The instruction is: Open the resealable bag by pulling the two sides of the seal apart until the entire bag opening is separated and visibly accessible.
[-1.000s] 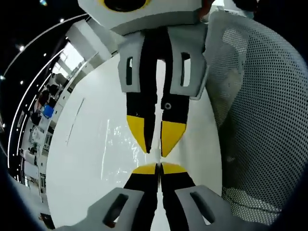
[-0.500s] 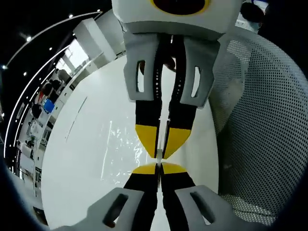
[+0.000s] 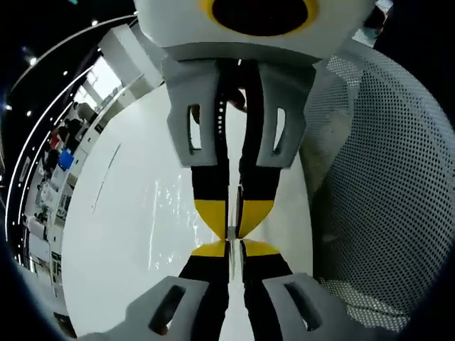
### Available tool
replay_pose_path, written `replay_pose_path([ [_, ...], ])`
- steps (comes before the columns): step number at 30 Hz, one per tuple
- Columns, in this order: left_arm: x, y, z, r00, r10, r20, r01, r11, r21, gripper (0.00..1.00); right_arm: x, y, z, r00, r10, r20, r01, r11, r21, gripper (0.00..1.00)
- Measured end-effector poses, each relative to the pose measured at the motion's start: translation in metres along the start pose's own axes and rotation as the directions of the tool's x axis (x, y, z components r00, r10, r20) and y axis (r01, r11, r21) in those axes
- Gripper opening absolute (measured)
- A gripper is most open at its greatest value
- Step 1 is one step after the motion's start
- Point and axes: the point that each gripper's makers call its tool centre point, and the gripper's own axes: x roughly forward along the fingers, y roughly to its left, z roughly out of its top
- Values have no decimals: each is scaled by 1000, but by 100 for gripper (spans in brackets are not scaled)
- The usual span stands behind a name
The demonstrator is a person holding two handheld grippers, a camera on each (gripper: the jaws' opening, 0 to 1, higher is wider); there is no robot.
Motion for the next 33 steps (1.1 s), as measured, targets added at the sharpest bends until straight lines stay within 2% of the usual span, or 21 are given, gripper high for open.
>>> replay_pose_path([
  [2,1,-1,0,1000,-11,-3,11,1000,7,0,0,0,0,1000,-10,-10,10,1000,-20,0],
  [6,1,0,2,1000,-1,6,1,1000,27,0,-2,-2,-1,1000,-14,-6,14,1000,10,0],
  [12,-4,4,4,999,14,50,-13,1000,-15,0,-5,-5,-2,1000,-23,10,22,999,36,0],
  [28,-6,-1,6,998,24,66,-23,1000,-12,0,-7,-1,-3,1000,-15,5,15,999,28,0],
  [33,-7,-3,7,997,25,74,-22,999,-33,0,-8,2,-3,1000,-11,7,11,999,33,0],
])
